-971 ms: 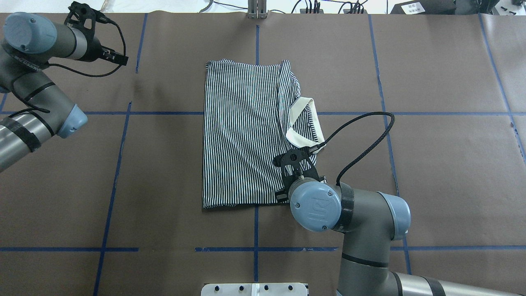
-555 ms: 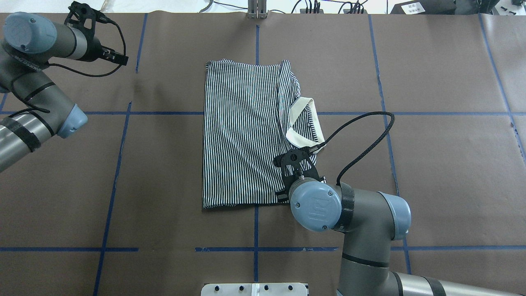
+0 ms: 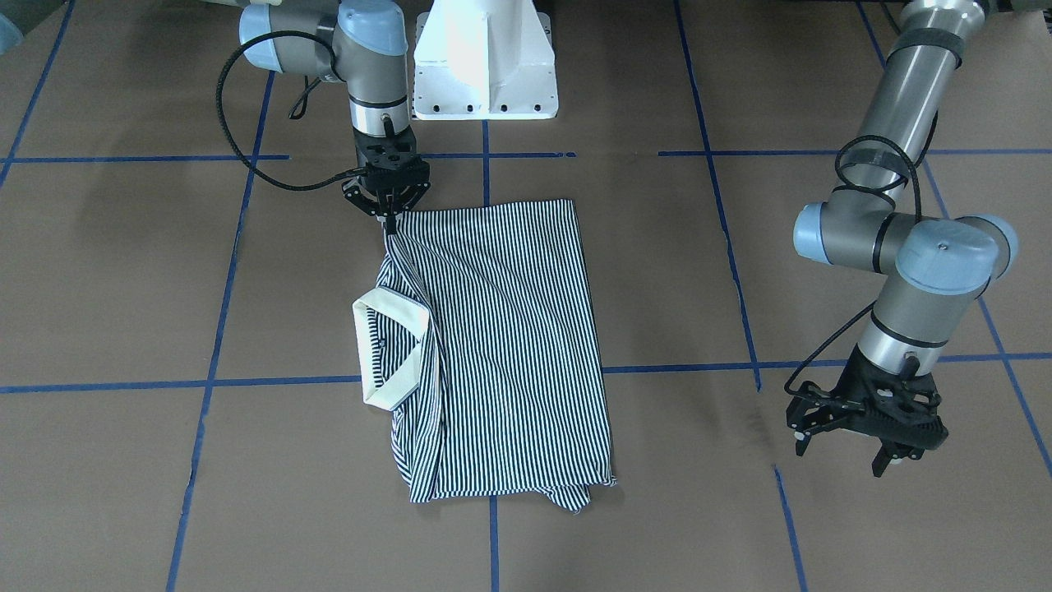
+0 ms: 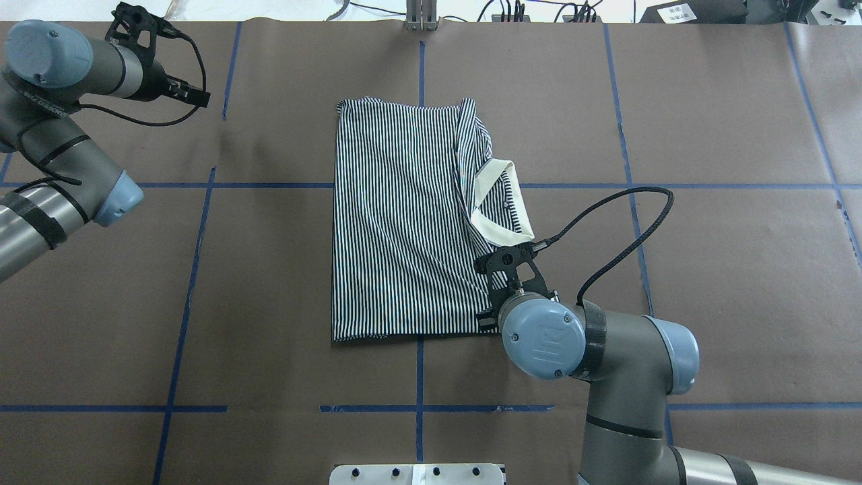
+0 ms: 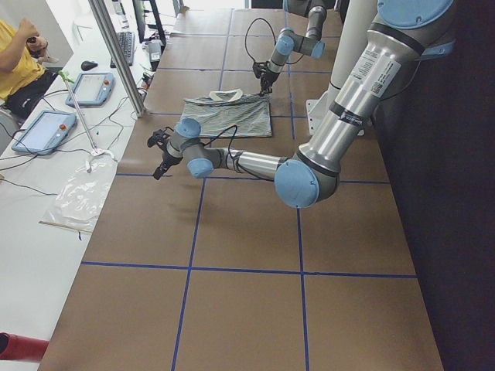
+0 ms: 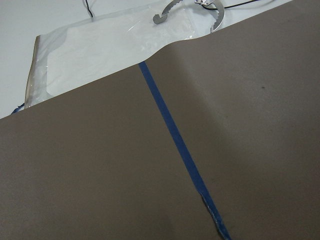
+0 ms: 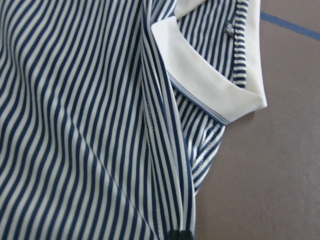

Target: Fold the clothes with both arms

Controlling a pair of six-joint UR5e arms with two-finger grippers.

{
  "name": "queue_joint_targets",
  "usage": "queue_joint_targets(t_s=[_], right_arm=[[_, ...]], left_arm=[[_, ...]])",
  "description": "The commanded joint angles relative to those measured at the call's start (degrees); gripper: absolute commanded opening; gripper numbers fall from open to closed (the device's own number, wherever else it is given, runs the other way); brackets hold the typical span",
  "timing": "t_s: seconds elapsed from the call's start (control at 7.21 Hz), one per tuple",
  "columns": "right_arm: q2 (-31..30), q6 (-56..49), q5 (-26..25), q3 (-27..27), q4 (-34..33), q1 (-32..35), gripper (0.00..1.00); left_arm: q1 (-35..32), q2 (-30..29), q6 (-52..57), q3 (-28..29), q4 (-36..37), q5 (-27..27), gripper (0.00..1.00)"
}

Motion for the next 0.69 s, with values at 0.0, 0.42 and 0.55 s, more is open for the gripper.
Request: queue_joint_targets(t_s=[0.0, 0.42, 0.55], right_arm=[[-1.09, 3.19, -0.25, 0.27, -0.04, -0.84, 0.00], [-1.62, 7.77, -0.25, 2.10, -0.04, -1.54, 1.00], [-1.27, 6.72, 0.10, 3.25, -0.13, -0.76, 1.00]], left_arm=[[0.00, 0.00, 0.00, 0.00, 0.00, 0.00, 1.00], [0.09, 0.00, 0.08, 0.00, 0.00, 0.00, 1.00], [0.18, 0.00, 0.00, 0.00, 0.00, 0.00, 1.00]])
